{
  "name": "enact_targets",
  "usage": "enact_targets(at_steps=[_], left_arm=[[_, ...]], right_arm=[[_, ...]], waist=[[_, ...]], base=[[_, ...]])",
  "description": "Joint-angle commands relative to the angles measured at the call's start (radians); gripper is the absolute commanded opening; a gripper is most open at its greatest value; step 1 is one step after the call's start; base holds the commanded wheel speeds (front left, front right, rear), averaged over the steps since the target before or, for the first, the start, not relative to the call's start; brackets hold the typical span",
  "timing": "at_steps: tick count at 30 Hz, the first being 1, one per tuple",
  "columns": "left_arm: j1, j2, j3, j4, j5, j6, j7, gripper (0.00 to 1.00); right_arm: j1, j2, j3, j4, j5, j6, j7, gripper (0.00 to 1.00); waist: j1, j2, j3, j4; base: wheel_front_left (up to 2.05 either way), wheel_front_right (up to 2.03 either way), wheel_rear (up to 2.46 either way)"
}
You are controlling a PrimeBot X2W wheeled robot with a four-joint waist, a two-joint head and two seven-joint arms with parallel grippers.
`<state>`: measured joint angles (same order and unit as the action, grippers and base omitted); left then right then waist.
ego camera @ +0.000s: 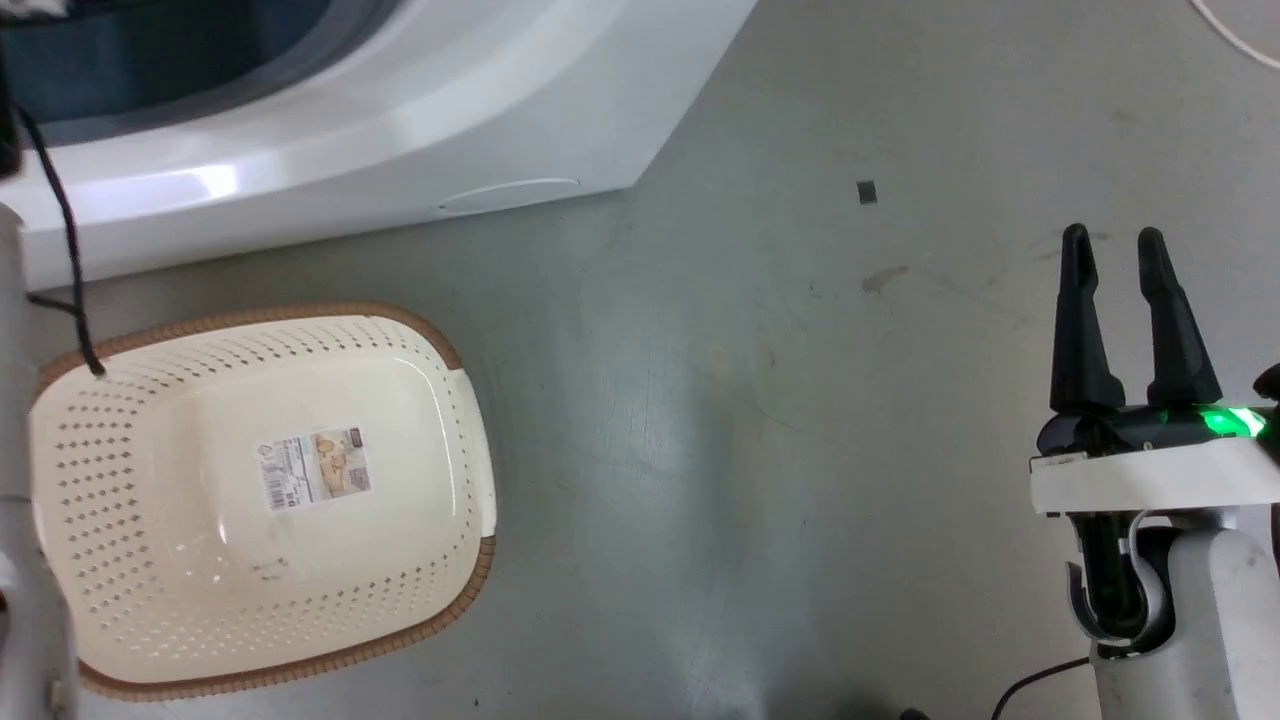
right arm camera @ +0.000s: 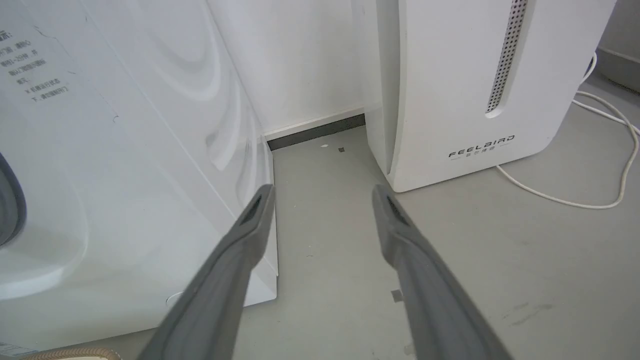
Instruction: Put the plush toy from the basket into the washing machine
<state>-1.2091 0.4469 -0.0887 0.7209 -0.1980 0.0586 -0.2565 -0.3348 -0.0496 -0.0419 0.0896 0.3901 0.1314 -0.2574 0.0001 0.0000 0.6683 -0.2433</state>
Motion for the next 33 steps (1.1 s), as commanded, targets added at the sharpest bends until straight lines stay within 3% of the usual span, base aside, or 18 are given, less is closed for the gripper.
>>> enact_targets(at_steps=[1,12,24,33], left_arm=[[0.038,-0.012,0.007,-0.011,-0.004,0.0,-0.005,1.0],[0.288,-0.094,0.076,-0.121,0.019,0.021,-0.005,1.0],[0.585,-0.216,0.123,-0.309,0.073,0.006,-0.005,1.0],[0.771,-0.293,0.138,-0.421,0.111,-0.03,-0.005,1.0]], right_arm=[[0.006,-0.001,0.004,0.003,-0.011,-0.001,-0.004,1.0],[0.068,-0.001,0.037,-0.006,-0.061,-0.001,-0.004,1.0],[0.149,-0.001,0.032,-0.02,-0.129,-0.001,-0.004,1.0],[0.199,-0.001,0.027,-0.036,-0.181,-0.001,-0.004,1.0]], waist=[[-0.0001,0.0,-0.03,0.015],[-0.0001,0.0,-0.174,0.059],[-0.0001,0.0,-0.332,0.138],[-0.0001,0.0,-0.425,0.191]], base=[[0.0,0.0,0.0],[0.0,0.0,0.0],[0.0,0.0,0.0],[0.0,0.0,0.0]])
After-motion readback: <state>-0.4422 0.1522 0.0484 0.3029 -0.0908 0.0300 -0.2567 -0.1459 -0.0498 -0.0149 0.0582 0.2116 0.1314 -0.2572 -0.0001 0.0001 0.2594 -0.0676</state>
